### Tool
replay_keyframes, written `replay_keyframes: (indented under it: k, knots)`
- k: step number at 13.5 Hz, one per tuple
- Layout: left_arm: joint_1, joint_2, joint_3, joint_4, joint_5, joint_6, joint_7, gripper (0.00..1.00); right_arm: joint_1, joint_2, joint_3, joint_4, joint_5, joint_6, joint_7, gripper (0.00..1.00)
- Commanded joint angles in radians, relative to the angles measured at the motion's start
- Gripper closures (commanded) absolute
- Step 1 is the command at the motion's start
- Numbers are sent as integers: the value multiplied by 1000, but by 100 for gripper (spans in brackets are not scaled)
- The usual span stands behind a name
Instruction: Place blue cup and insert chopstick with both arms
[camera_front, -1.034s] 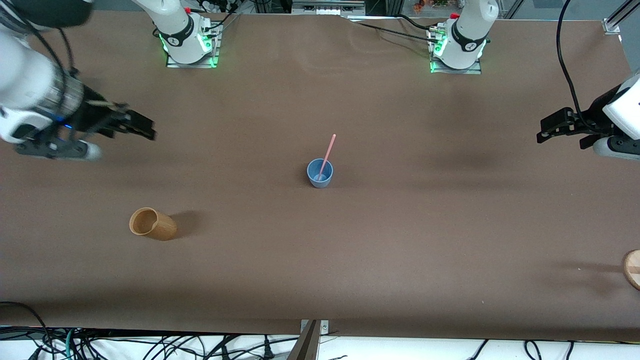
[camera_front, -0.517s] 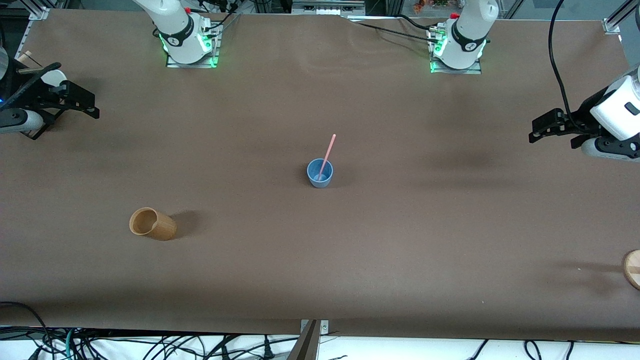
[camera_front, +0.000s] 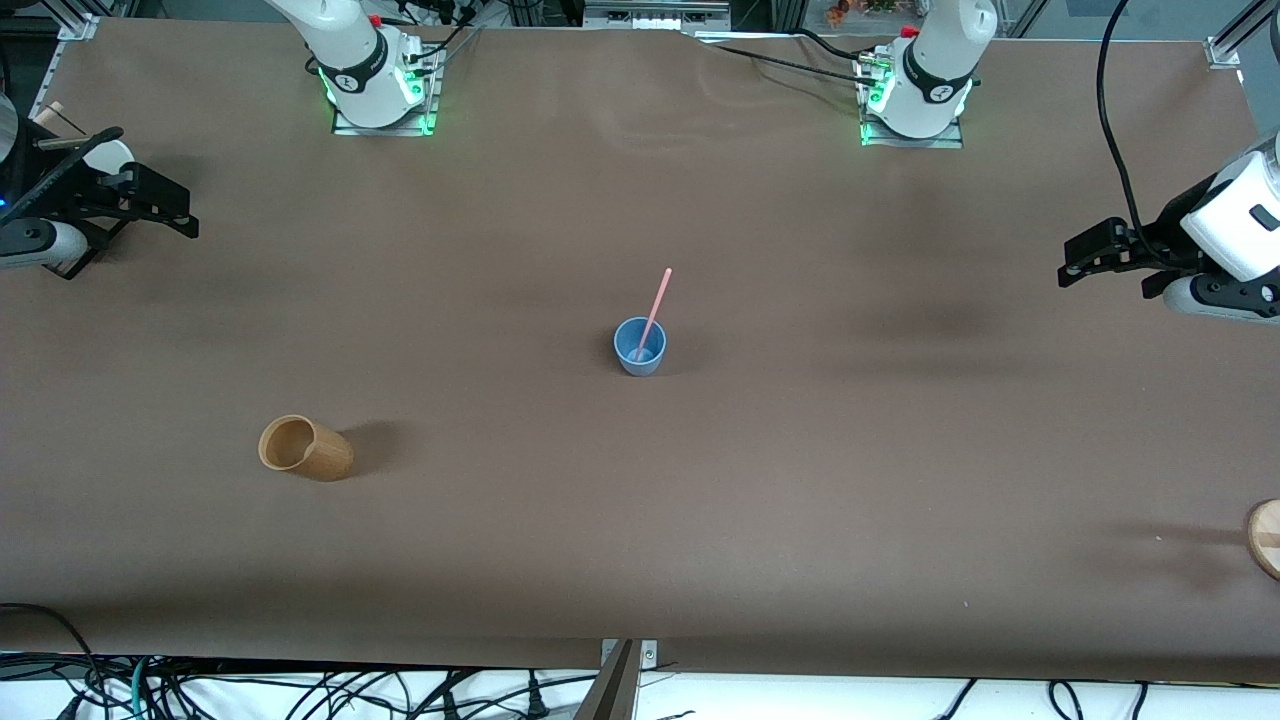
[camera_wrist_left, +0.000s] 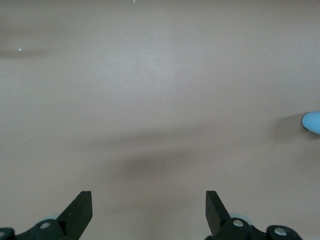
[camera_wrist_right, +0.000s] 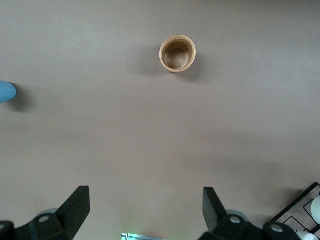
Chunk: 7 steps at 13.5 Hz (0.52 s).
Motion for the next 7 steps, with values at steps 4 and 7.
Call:
replay_keyframes:
  k: [4, 7]
  knots:
    - [-1, 0, 1, 11, -7, 11, -5, 0, -5, -12, 2, 4, -9, 4, -20, 0]
    - [-1, 0, 1, 11, -5, 11, -4, 0, -5, -15, 2, 4, -11, 4, -15, 0]
